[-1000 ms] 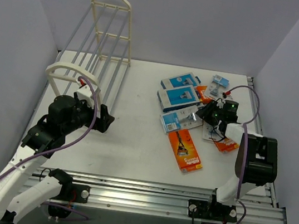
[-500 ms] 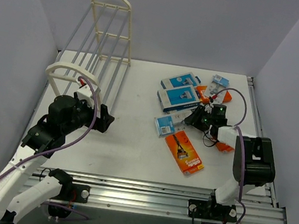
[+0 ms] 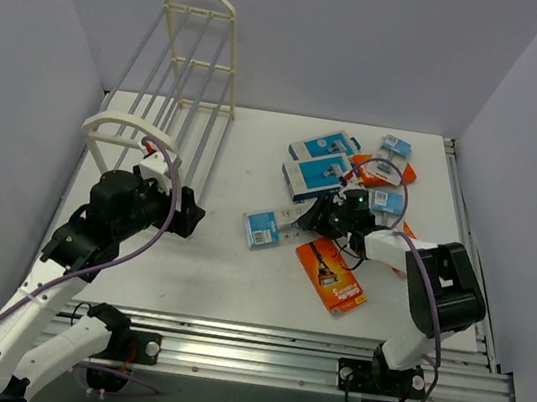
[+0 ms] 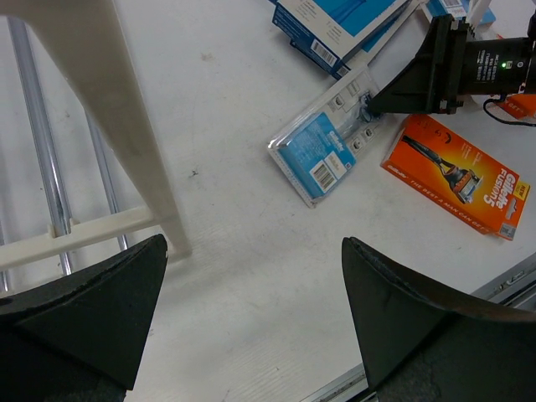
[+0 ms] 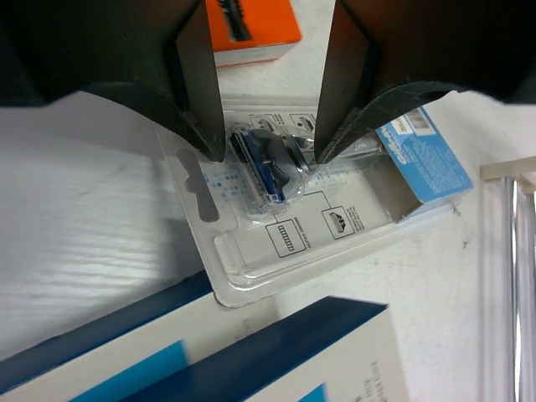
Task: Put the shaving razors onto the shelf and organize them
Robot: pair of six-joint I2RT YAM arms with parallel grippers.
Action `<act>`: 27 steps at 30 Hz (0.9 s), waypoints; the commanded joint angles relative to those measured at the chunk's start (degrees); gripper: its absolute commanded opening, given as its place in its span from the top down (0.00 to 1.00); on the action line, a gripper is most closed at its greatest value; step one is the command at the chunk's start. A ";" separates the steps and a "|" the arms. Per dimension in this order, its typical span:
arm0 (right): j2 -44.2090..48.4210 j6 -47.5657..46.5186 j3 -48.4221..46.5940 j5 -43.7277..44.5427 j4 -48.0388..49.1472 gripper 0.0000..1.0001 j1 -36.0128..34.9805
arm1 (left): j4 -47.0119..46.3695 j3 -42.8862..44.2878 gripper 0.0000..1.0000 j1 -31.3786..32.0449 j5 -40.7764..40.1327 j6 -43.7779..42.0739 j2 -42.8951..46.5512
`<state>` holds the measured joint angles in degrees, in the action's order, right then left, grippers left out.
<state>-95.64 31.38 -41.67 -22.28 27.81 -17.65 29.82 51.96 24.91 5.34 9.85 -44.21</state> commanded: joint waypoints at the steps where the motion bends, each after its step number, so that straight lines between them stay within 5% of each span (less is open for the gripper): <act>1: 1.33 4.30 0.27 2.06 2.42 0.57 -3.70 | -0.38 0.86 0.06 -0.30 -0.77 -0.35 0.00; 14: 9.23 7.66 -2.44 0.40 -0.63 0.35 -11.97 | 0.06 1.03 0.06 -0.30 -1.39 -0.44 -0.44; 20: 9.51 -6.75 -9.56 4.61 -12.77 0.30 -11.79 | -0.64 0.77 0.06 -0.30 -0.86 -0.53 1.31; 27: 7.04 -19.66 -12.64 4.44 -10.68 0.28 -11.71 | -1.43 0.42 0.06 -0.30 -0.86 -0.71 3.42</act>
<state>-87.50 20.51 -52.31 -18.70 18.20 -29.67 30.24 51.96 24.91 4.51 9.82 -41.71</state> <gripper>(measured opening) 0.722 0.941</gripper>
